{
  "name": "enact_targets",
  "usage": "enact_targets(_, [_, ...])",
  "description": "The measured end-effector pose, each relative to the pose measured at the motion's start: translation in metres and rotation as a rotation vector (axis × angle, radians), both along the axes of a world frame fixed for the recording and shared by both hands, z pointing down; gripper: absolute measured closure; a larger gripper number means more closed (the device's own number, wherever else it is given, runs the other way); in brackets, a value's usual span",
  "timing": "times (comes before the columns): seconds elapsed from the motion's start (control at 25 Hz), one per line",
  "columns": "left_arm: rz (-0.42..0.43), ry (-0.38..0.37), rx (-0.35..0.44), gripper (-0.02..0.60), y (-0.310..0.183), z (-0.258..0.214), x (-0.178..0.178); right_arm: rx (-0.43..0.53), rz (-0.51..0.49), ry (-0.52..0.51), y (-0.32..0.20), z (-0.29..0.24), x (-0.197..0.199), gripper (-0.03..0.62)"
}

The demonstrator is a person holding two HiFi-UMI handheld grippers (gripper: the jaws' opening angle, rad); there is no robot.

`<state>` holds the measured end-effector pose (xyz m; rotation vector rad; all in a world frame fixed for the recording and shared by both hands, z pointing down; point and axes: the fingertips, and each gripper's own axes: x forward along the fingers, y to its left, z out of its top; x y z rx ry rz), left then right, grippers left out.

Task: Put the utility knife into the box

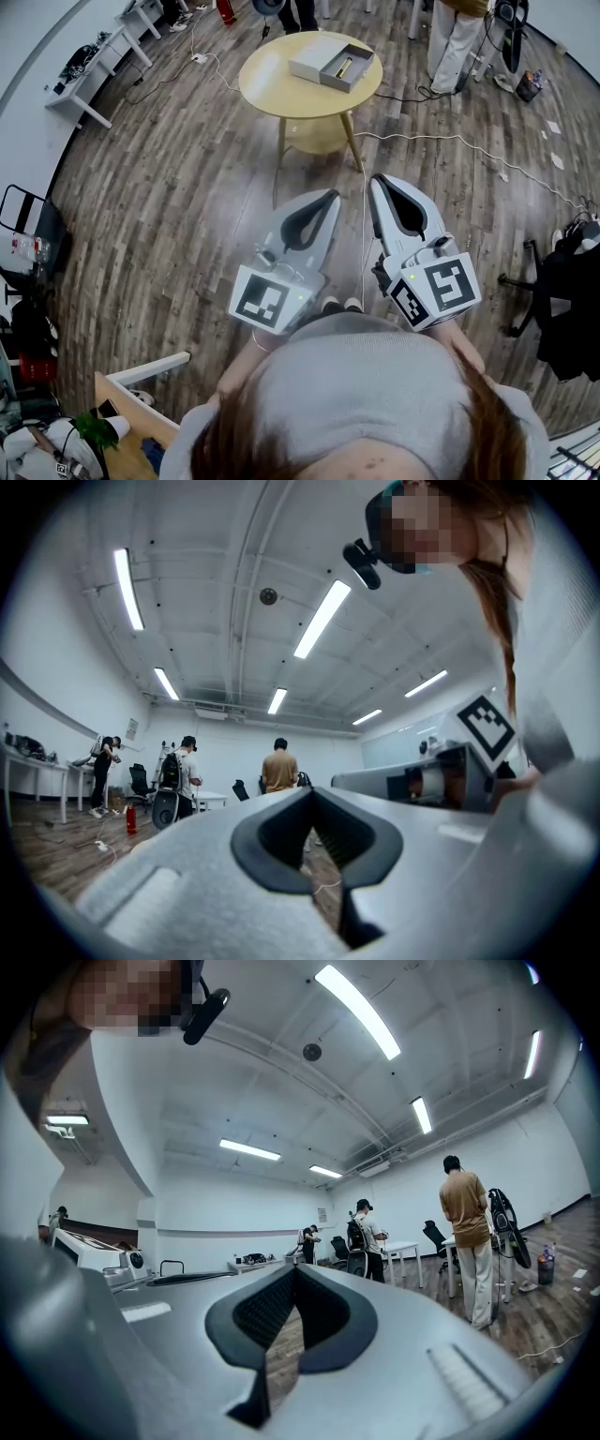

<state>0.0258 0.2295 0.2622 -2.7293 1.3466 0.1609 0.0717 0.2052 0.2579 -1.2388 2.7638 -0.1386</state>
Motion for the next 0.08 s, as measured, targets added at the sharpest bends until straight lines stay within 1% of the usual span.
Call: enact_targets(0.08, [-0.001,0.002,-0.003,0.578,0.0013,0.0014,0.0006,0.000,-0.001,0.000,0.0015,0.0005,0.0001,0.591])
